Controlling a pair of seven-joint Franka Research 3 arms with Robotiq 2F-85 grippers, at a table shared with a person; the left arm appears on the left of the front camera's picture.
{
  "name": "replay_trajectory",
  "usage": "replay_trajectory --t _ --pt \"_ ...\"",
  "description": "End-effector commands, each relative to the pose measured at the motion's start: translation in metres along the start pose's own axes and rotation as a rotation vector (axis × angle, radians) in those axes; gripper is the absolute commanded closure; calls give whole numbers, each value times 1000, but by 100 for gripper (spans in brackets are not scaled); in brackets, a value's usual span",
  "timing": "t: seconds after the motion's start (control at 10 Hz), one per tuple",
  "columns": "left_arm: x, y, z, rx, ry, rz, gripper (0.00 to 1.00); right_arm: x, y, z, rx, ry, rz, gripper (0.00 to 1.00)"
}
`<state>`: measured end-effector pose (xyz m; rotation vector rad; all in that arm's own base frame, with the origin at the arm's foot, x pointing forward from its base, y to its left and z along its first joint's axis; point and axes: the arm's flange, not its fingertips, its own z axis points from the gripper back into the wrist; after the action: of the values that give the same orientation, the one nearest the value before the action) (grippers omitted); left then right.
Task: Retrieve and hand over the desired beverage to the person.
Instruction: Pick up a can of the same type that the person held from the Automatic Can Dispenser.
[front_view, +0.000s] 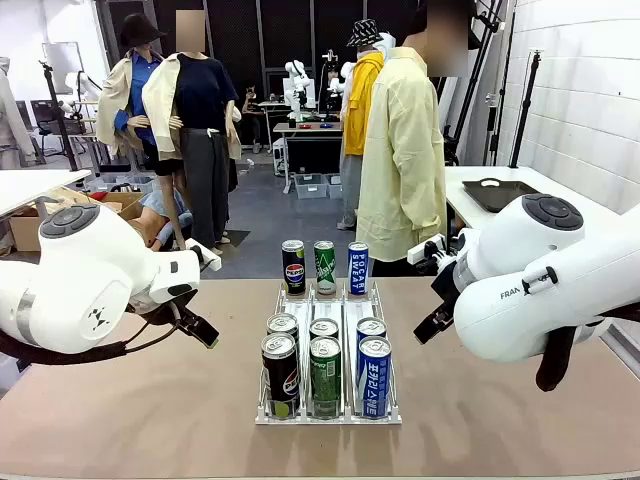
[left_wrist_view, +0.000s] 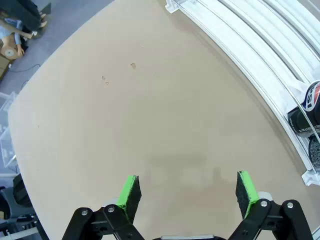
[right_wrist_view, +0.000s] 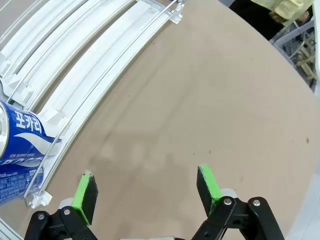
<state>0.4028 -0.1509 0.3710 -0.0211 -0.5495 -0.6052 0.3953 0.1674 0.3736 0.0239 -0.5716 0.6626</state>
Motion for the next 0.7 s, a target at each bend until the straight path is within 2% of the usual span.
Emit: replay_trajectory --t 0.0,0.6 --pt "0 0 0 0 0 0 0 0 0 0 0 0 0 0" --pt "0 0 0 0 0 0 0 0 0 0 0 0 0 0"
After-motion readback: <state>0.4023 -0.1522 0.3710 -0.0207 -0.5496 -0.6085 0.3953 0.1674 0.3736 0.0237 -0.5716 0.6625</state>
